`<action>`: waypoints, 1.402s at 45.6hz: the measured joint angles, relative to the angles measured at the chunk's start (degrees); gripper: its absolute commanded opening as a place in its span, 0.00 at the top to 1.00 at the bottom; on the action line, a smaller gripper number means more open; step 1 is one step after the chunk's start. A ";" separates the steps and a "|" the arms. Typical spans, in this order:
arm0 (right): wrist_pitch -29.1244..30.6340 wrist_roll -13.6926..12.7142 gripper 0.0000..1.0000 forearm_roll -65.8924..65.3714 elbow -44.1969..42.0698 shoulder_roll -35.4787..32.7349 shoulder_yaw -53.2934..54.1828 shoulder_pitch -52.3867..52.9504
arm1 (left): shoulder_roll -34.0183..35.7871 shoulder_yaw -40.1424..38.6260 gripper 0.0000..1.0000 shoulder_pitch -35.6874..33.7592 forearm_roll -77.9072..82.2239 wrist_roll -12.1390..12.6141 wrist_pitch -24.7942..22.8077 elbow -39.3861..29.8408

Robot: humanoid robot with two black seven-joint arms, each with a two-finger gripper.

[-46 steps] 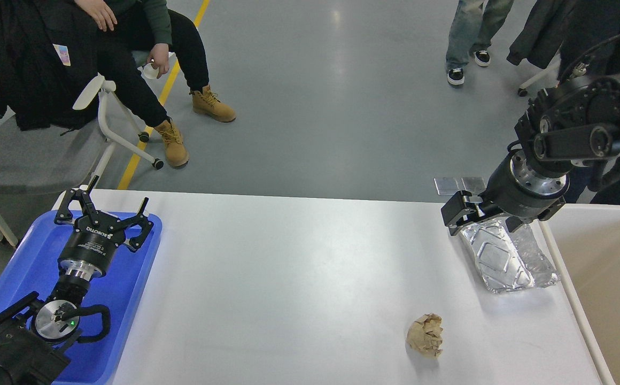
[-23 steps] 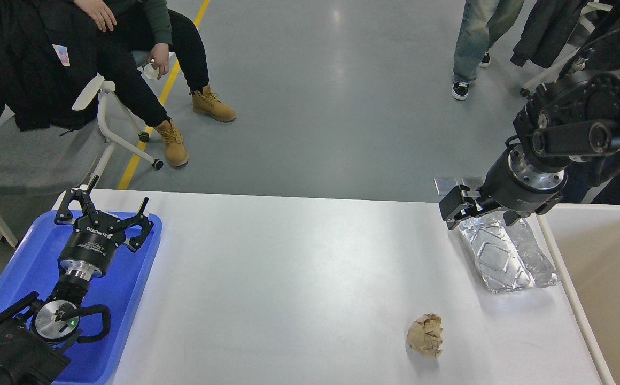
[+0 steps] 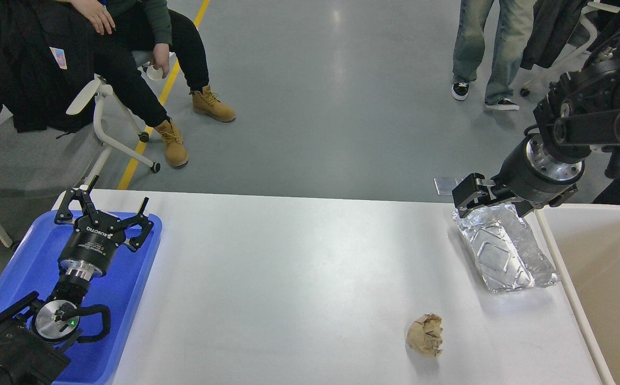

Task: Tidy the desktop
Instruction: 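Move the right gripper aside and down beside the foil wrapper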

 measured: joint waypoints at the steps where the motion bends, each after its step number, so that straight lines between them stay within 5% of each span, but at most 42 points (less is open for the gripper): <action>1: 0.00 0.01 0.00 -0.01 -0.02 -0.11 -0.04 0.01 | 0.00 0.00 0.01 0.00 0.00 0.00 0.00 0.00; 22: -0.47 -0.01 0.00 -1.33 -4.01 -4.43 -0.50 -1.82 | -0.01 0.00 0.01 0.00 0.00 0.00 0.00 0.00; 37: -2.85 -0.02 0.00 -1.81 -14.56 -8.63 -0.53 -10.10 | -0.03 0.00 0.01 0.00 0.00 0.00 0.00 0.00; 64: -17.78 0.18 0.00 -1.79 -33.21 -10.15 0.58 -36.64 | 0.00 0.00 0.01 -0.02 -0.01 0.00 0.00 0.00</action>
